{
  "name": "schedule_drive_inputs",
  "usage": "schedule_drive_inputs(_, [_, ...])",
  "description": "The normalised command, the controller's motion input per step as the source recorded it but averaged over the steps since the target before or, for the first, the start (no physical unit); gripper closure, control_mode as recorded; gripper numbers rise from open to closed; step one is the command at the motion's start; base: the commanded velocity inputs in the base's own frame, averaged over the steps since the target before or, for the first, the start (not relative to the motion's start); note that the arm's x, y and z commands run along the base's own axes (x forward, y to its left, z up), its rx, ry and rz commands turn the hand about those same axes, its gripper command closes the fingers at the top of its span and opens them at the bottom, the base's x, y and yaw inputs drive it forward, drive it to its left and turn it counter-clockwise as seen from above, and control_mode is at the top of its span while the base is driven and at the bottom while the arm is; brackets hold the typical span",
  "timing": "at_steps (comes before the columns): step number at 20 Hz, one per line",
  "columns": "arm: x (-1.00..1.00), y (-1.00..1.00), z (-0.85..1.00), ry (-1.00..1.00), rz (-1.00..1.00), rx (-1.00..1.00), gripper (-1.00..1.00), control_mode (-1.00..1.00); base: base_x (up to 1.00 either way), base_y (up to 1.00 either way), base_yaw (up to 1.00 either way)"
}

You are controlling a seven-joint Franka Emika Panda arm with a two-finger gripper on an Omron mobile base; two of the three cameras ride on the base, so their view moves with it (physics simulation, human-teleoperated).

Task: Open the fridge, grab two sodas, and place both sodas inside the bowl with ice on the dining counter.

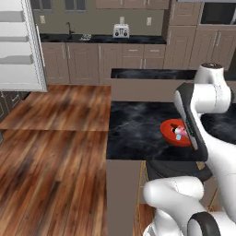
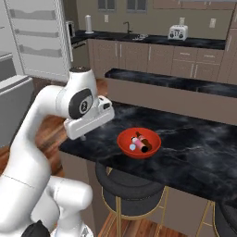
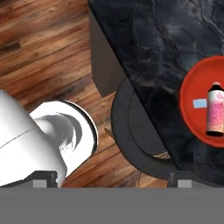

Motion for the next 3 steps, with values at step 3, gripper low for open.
schedule_drive_inputs(3, [-0.57,0.44,0.00,-0.04,-0.01,-0.05,-1.00,-1.00,0.00,0.00,0.00])
